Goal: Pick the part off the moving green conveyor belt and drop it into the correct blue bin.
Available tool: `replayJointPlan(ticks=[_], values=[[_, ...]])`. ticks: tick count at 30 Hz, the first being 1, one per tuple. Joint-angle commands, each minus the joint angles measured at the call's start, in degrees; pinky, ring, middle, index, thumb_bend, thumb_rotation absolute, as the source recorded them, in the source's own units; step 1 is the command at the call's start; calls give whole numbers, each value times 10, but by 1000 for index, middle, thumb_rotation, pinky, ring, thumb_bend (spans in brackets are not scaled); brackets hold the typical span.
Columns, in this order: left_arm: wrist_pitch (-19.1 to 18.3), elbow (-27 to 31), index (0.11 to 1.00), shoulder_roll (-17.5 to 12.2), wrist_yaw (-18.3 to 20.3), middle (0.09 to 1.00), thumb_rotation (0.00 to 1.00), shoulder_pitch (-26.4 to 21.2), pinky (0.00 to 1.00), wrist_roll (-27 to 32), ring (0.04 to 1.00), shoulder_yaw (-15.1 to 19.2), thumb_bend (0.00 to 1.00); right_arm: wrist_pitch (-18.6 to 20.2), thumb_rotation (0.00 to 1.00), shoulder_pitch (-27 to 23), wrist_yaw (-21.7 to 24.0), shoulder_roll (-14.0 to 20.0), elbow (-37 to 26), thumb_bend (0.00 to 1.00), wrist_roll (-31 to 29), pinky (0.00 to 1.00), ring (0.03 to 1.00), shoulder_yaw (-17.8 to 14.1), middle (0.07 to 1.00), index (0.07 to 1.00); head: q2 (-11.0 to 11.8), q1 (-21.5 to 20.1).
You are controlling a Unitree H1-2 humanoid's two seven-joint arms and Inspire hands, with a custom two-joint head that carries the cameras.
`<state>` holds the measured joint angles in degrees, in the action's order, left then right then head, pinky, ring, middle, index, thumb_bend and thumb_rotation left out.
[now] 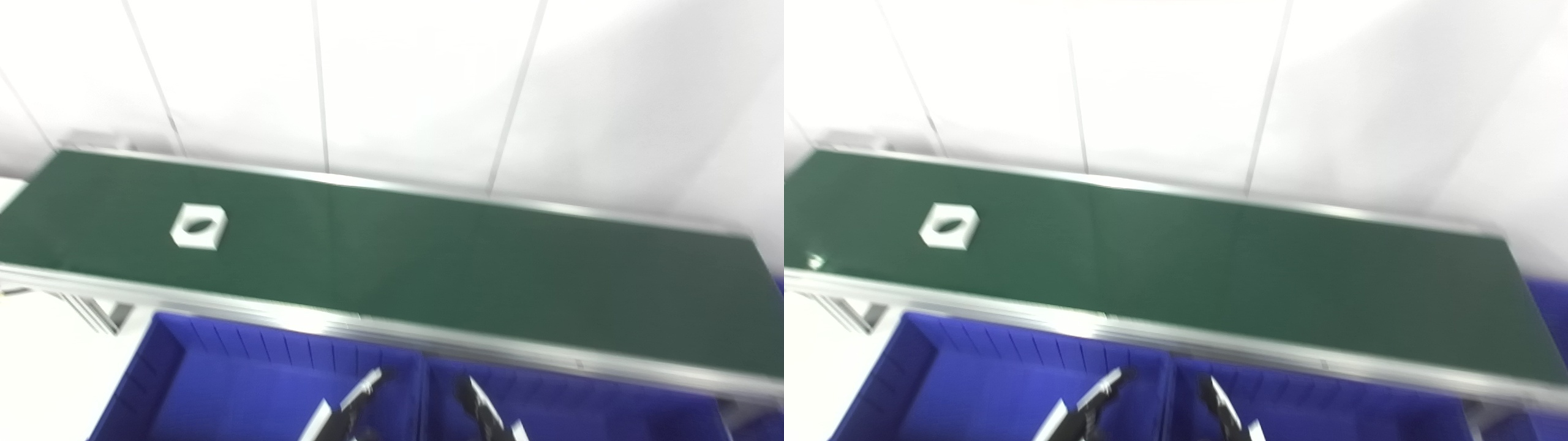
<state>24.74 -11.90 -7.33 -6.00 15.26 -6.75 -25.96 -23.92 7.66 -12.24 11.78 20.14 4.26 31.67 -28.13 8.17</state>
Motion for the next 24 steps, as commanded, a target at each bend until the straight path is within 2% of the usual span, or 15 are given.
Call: replayJointPlan(ticks=[1,10,19,24], values=[[22,3,909,2,-13,963,978,-8,916,-8,959,-2,804,-30,1000,-8,3,-2,-5,795,-4,926,919,-5,934,947,5,5],[22,-11,893,4,-29,944,944,-19,855,-12,929,-12,816,-30,1000,-10,9,-4,7,777,-8,958,938,-12,944,953,14,21],[22,-18,888,1,-37,942,928,-23,866,-15,932,-18,826,-30,1000,-12,9,-3,10,777,-6,947,917,-16,938,958,16,33],[22,-23,888,3,-46,937,919,-27,860,-23,927,-23,806,-30,1000,-13,5,-2,13,783,-5,937,911,-18,931,956,20,58]])
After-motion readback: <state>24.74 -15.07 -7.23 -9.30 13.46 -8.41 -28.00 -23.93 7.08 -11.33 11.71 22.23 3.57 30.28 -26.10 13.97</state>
